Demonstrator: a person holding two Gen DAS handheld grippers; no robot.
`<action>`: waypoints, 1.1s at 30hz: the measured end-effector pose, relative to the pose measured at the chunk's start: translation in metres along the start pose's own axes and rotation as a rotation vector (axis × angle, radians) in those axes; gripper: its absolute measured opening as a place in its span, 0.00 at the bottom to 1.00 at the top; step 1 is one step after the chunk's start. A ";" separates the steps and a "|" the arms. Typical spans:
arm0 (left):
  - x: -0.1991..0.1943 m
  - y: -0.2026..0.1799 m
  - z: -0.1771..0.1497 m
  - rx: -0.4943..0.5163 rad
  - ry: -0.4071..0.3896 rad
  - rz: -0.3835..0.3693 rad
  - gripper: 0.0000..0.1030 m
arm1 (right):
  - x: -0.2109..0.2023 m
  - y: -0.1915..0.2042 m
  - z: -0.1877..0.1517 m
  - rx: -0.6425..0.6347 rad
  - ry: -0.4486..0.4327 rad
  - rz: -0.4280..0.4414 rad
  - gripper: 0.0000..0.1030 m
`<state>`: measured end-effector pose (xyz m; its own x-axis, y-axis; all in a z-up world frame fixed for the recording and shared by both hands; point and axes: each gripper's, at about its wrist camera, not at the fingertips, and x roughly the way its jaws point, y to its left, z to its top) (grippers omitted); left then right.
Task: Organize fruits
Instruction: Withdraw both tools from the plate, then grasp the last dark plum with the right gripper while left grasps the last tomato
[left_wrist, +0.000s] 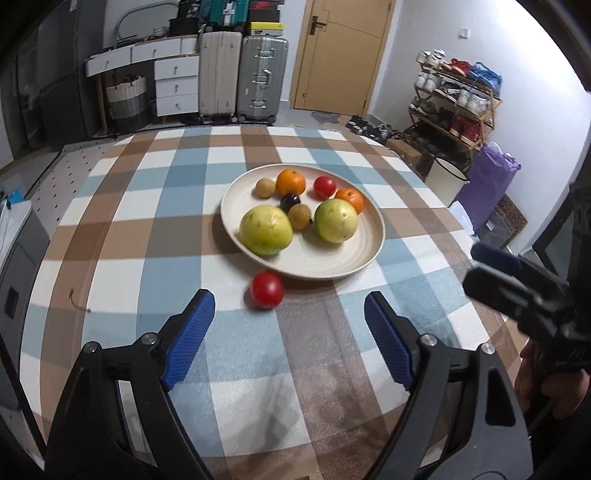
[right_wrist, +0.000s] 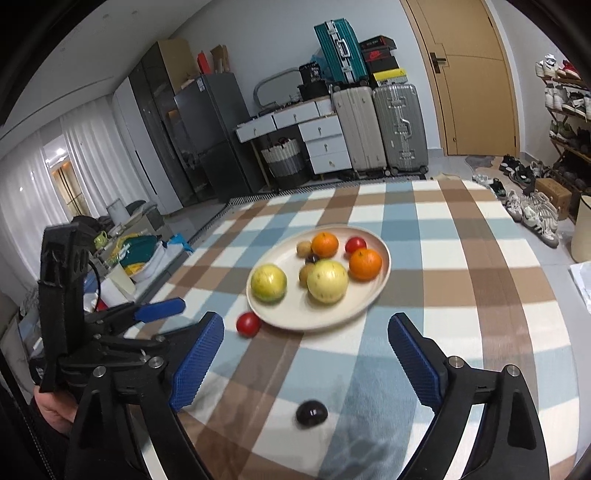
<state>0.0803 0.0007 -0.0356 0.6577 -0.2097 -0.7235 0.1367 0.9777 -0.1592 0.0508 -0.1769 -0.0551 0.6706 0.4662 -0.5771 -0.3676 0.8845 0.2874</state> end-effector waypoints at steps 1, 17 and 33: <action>0.001 0.002 -0.002 -0.012 0.001 -0.001 0.80 | 0.001 0.000 -0.003 -0.003 0.009 -0.002 0.90; 0.020 0.030 -0.030 -0.110 0.048 0.013 0.92 | 0.022 0.001 -0.051 -0.029 0.129 -0.041 0.90; 0.025 0.041 -0.035 -0.133 0.046 0.013 0.97 | 0.045 0.001 -0.061 -0.027 0.217 -0.056 0.53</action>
<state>0.0766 0.0351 -0.0836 0.6238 -0.1996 -0.7556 0.0268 0.9717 -0.2345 0.0411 -0.1565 -0.1272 0.5375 0.3985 -0.7432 -0.3525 0.9068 0.2313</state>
